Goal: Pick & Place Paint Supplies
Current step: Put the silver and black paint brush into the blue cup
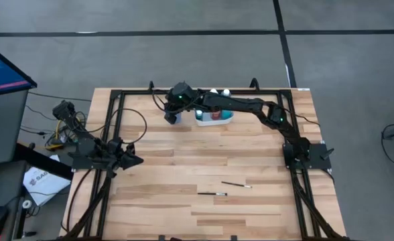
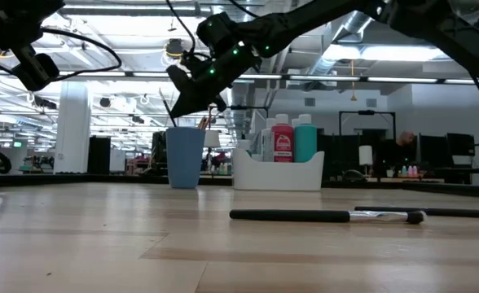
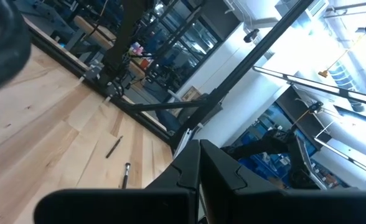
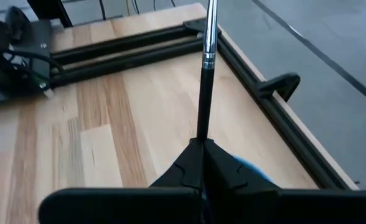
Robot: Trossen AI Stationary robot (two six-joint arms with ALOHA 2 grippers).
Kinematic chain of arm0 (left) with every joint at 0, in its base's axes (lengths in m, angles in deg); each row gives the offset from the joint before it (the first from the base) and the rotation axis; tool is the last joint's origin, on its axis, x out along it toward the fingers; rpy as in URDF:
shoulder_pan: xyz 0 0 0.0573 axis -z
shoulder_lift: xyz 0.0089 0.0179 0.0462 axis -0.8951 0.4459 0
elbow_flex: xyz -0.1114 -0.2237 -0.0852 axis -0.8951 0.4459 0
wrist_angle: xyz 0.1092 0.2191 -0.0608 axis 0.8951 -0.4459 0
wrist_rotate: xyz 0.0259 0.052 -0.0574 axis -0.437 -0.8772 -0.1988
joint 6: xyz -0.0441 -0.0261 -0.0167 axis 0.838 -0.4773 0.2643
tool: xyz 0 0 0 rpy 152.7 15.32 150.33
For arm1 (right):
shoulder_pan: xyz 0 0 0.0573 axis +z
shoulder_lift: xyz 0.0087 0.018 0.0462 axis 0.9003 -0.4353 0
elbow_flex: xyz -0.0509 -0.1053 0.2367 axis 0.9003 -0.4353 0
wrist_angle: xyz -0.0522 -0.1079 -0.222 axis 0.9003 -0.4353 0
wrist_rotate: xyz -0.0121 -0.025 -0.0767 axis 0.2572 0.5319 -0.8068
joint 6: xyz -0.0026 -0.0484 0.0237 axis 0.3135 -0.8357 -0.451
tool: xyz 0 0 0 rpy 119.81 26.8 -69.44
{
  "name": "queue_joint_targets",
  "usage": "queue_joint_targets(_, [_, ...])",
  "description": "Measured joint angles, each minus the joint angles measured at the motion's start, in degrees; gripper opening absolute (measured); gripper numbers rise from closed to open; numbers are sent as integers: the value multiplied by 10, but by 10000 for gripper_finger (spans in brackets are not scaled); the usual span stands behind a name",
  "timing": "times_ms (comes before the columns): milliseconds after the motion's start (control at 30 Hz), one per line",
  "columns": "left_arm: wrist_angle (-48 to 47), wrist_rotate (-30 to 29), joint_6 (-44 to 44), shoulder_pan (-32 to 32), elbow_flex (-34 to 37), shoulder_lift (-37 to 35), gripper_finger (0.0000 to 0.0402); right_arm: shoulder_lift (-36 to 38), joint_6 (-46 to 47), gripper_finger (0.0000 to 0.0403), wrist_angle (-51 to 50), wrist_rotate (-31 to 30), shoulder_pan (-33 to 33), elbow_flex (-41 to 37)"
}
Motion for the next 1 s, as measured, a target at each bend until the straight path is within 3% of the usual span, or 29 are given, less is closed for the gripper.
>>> queue_joint_targets(300, [1,0,0,0,0,0,2,1,-1,12,-25,0,0,1])
queue_joint_targets(733, [4,-2,0,0,0,0,2,21,0,116,-59,13,0,0])
queue_joint_targets(833, [5,-2,0,0,0,0,2,59,-1,125,-61,59,1,0])
queue_joint_targets(1000, [8,-2,0,0,0,0,2,135,-17,129,-84,272,9,2])
